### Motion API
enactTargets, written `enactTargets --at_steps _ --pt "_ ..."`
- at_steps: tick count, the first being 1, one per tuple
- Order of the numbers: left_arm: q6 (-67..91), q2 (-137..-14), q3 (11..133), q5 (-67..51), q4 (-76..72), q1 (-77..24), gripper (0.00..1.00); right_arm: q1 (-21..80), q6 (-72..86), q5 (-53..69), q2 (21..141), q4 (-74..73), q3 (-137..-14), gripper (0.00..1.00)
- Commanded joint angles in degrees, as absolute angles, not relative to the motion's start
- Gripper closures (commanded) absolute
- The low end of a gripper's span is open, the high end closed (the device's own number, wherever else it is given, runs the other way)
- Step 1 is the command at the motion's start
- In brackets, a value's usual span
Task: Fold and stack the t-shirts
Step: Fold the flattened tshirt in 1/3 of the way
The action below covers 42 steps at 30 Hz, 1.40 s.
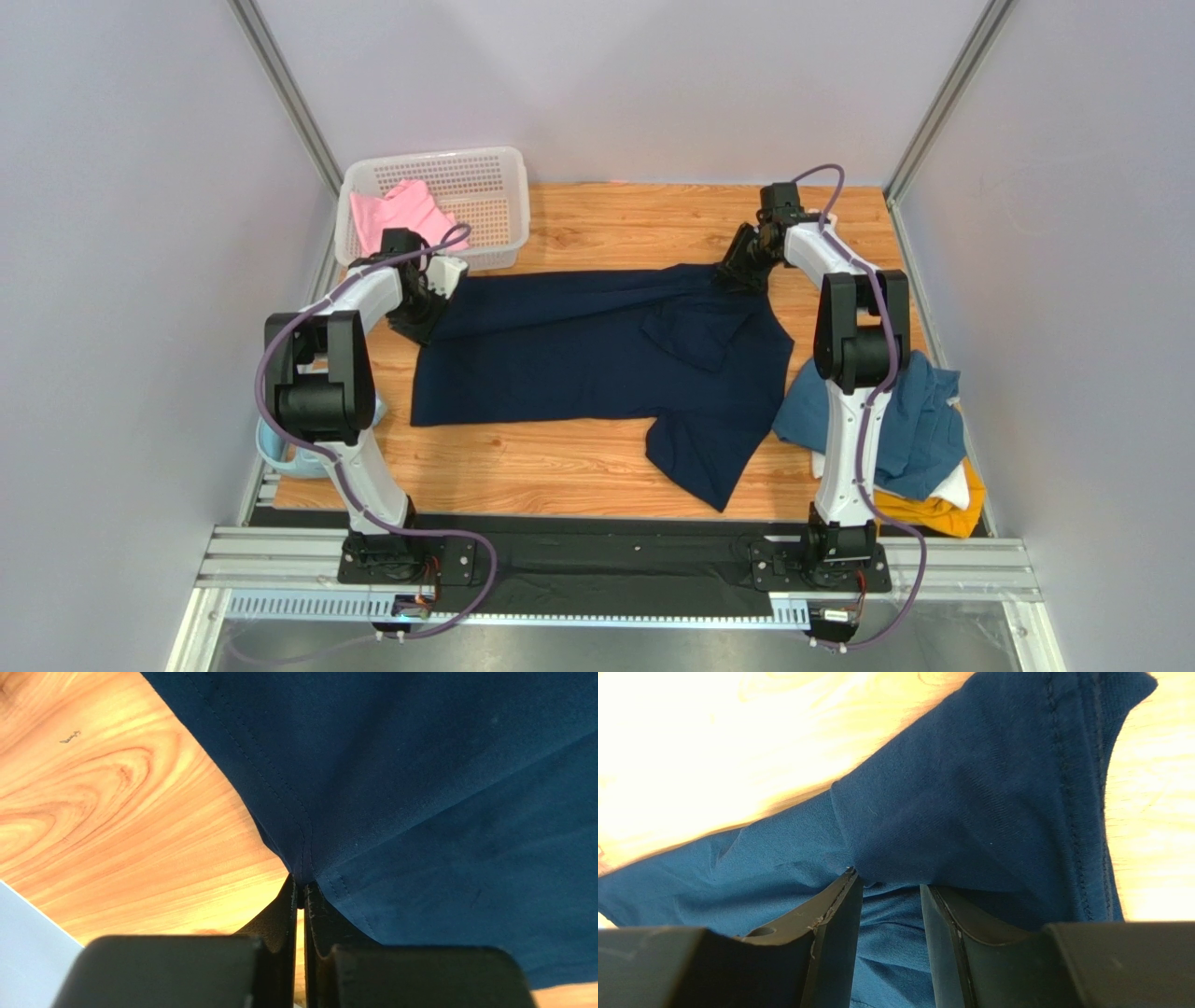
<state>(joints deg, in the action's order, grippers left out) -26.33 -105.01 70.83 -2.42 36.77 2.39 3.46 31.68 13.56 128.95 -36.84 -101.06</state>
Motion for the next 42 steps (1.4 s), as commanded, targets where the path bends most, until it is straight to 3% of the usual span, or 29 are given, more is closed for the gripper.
enactTargets --at_steps 1,2,3,4,5,6,12,18,29,33,42 --pt "-27.6 -103.1 69.6 -0.2 32.9 2.9 0.88 3.4 29.7 10.0 130.2 -40.8 -98.1 0.56" --pt "-27.2 -103.1 69.5 -0.2 32.6 2.9 0.69 3.4 29.7 10.1 130.2 -40.8 -98.0 0.56" --pt "-27.2 -103.1 69.6 -0.2 32.3 2.9 0.59 3.5 29.7 10.2 130.0 -40.9 -98.0 0.52" --pt "-27.2 -102.7 69.6 1.2 32.4 2.9 0.4 3.5 29.7 10.5 129.9 -40.9 -98.0 0.5" --pt "-27.2 -102.5 70.0 1.3 32.3 3.0 0.12 3.5 29.5 10.7 129.8 -40.9 -98.0 0.5" --pt "-27.2 -102.2 70.1 1.5 32.3 3.0 0.07 3.6 29.4 10.8 129.8 -40.9 -98.1 0.5" --pt "-22.8 -95.4 77.4 -6.1 39.5 1.6 0.05 4.0 28.8 9.8 127.3 -41.6 -98.4 0.44" --pt "-20.0 -93.0 85.7 -9.4 44.5 -7.0 0.04 4.1 28.3 6.2 121.1 -43.6 -99.1 0.4" --pt "-17.8 -117.2 100.6 -10.9 40.6 -13.5 0.08 5.1 27.4 7.4 110.4 -44.8 -96.7 0.25" --pt "-18.3 -121.7 104.2 -9.6 40.9 -13.5 0.09 6.4 29.1 11.9 105.1 -43.2 -87.7 0.27" --pt "-20.6 -119.9 99.8 -6.6 38.0 -13.3 0.09 14.1 31.5 15.6 96.5 -37.4 -68.7 0.3"
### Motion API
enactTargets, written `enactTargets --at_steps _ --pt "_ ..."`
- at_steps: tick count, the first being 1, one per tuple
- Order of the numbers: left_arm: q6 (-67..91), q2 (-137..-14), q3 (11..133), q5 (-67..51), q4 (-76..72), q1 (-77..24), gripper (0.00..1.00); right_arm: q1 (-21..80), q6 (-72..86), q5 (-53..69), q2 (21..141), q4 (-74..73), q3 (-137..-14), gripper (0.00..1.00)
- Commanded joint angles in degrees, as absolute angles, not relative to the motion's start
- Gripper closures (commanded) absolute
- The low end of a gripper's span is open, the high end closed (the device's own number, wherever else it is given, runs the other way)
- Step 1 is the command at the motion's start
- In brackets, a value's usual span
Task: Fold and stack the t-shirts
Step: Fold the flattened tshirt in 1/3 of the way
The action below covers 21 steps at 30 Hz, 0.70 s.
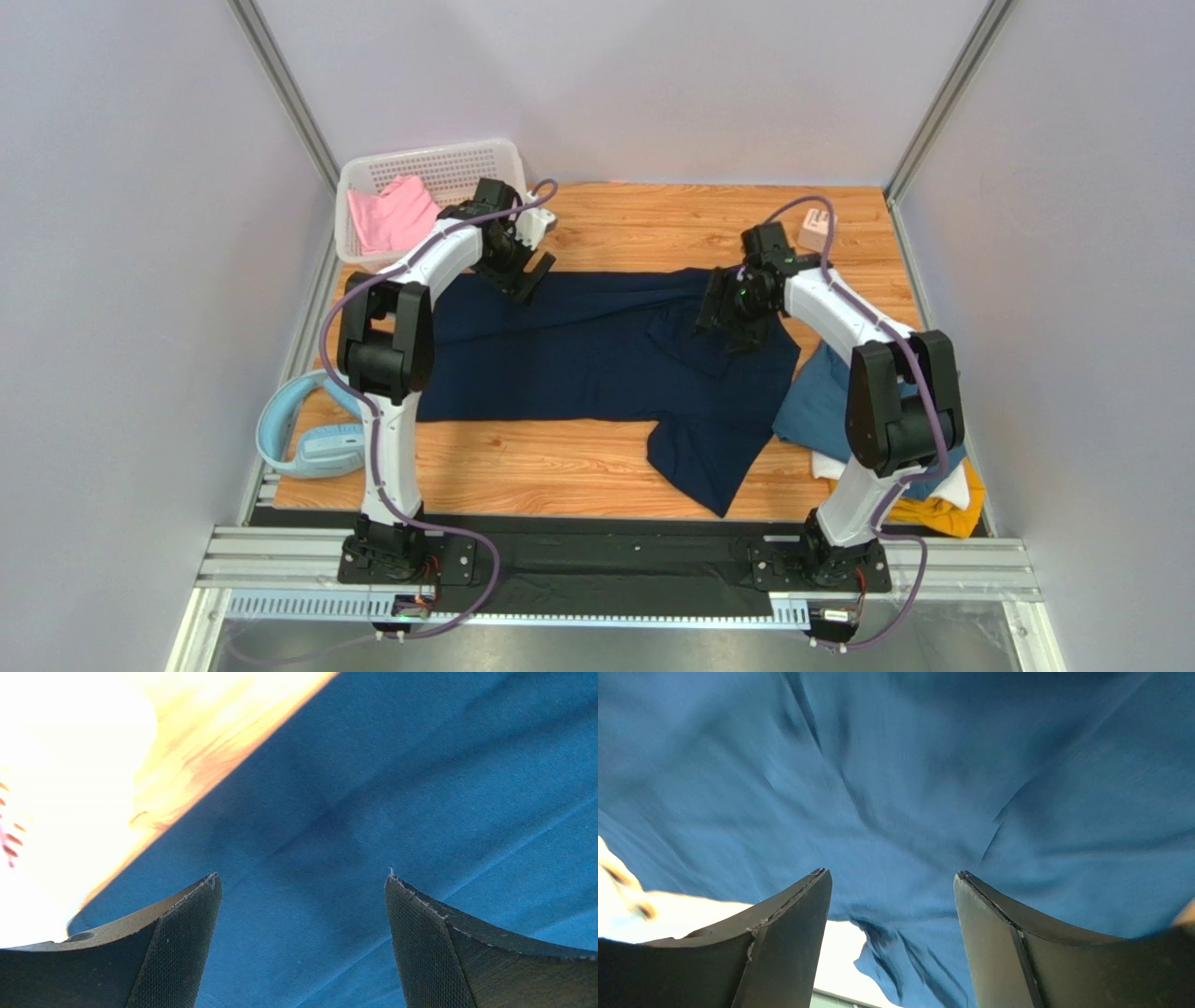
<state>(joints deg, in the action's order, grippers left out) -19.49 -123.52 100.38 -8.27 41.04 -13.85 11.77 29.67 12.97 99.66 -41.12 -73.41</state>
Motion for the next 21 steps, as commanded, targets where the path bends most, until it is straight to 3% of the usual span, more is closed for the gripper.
enactTargets --at_steps 1,21 --pt "-20.7 -119.4 99.4 -6.7 38.1 -13.3 0.09 15.0 32.0 15.9 96.5 -37.0 -67.0 0.3" --pt "-21.4 -110.0 82.3 -4.6 31.3 -12.4 0.1 15.6 30.3 8.8 99.2 -37.6 -64.1 0.33"
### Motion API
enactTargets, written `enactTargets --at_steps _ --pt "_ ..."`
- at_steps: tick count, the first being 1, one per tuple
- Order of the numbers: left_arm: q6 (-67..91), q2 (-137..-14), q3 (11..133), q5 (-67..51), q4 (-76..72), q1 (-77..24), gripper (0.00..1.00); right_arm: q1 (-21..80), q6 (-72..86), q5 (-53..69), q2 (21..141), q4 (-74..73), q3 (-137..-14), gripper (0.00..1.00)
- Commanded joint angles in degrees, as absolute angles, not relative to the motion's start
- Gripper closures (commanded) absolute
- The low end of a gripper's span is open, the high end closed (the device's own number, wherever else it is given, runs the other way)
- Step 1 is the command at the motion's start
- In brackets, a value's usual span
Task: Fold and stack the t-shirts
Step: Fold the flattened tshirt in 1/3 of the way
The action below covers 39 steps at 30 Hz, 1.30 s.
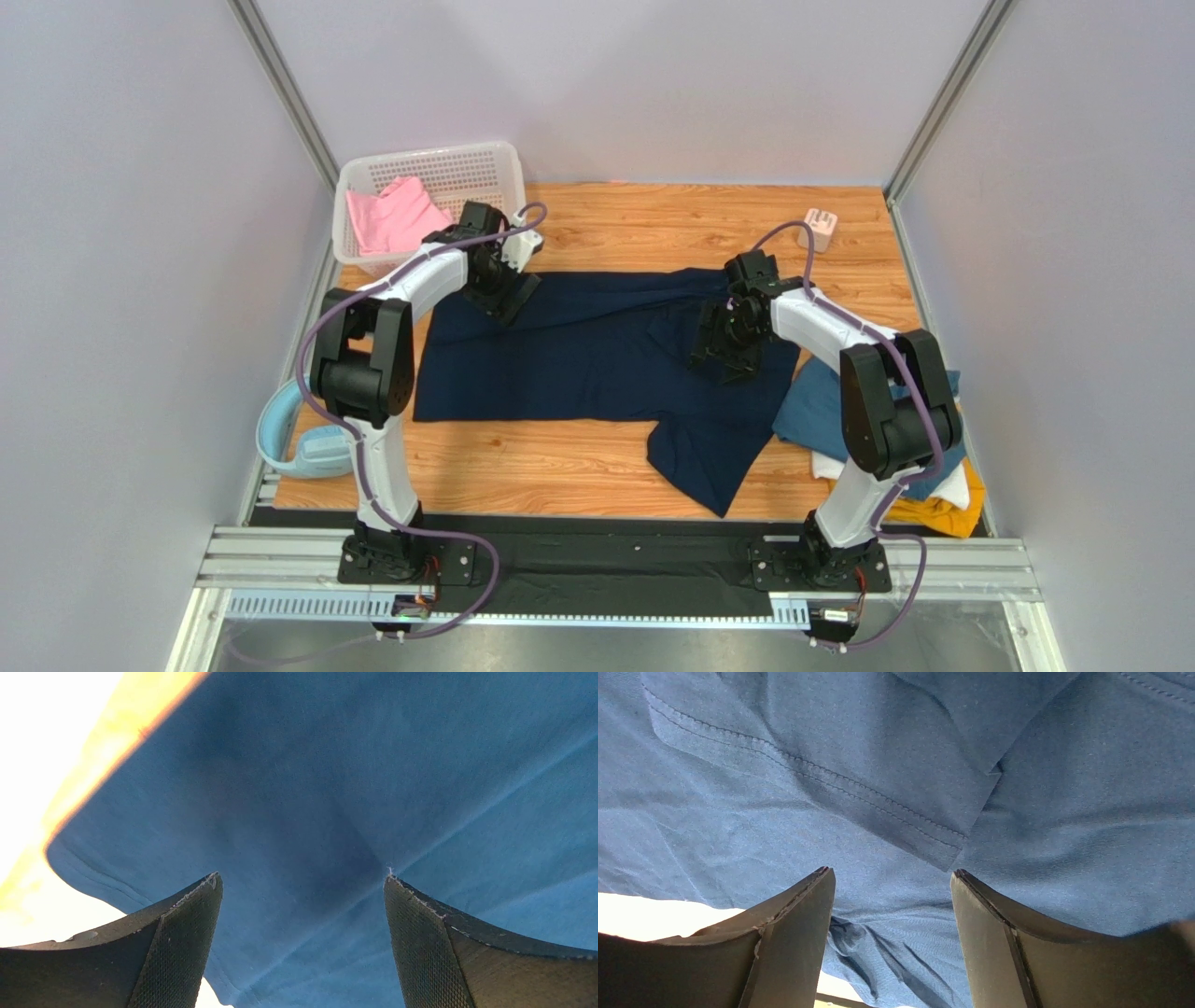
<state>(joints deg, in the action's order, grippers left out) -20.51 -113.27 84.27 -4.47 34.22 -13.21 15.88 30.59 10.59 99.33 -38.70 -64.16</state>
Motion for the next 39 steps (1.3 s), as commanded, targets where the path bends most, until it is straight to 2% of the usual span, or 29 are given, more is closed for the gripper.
enactTargets --at_steps 1,6,10,20,39 --pt "-21.3 -110.0 82.2 -4.7 31.2 -12.2 0.1 15.6 30.4 8.9 99.1 -37.4 -63.9 0.33" --pt "-20.8 -111.9 82.1 -4.6 31.2 -11.9 0.11 15.6 30.8 9.3 99.1 -37.4 -63.1 0.33" --pt "-20.7 -109.4 79.2 -5.2 30.5 -11.9 0.11 17.0 32.3 14.5 96.8 -35.4 -58.6 0.34" --pt "-20.9 -105.5 76.4 -4.7 30.1 -11.8 0.11 29.2 33.7 15.4 97.1 -36.5 -55.2 0.35" --pt "-22.5 -96.5 58.5 -7.1 27.2 -6.2 0.13 27.0 32.1 8.2 88.8 -43.9 -50.0 0.35"
